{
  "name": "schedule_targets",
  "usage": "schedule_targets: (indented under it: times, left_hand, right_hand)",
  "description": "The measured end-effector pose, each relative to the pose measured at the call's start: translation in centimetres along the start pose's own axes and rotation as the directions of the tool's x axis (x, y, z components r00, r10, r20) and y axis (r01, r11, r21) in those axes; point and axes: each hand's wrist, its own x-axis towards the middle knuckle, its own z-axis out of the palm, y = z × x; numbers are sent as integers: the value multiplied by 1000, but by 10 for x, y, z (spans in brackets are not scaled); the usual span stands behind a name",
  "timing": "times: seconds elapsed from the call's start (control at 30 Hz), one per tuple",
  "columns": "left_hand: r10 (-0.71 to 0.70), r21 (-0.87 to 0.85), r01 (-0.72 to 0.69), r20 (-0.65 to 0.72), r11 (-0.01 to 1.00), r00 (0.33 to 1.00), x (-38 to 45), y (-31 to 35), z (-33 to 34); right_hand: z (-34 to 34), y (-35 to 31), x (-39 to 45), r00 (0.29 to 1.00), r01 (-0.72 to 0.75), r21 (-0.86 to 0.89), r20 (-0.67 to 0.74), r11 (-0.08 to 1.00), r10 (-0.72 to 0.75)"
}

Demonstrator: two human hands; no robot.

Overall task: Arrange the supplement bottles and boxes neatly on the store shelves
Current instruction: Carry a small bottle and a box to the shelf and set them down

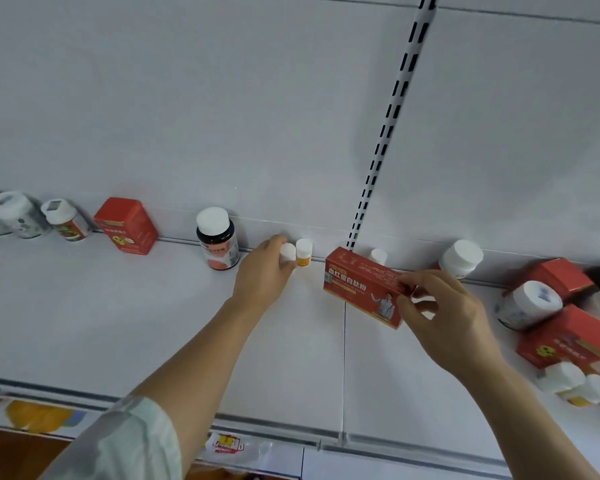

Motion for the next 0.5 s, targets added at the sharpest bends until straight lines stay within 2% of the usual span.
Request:
schedule_targets:
  times: [0.13,0.3,0.5]
  left_hand:
    - [45,-43,-44,26,998,999,0,-12,-1]
    - [157,22,-157,-13,987,988,1,-14,2]
    - [197,36,-195,-45,980,979,7,-18,5]
  right_hand:
    - [7,-2,4,1000,-5,3,-14,1000,5]
    - [11,-6,9,1000,-2,-5,-31,1000,2]
    - [13,-10,7,999,1,-14,-35,1000,-1]
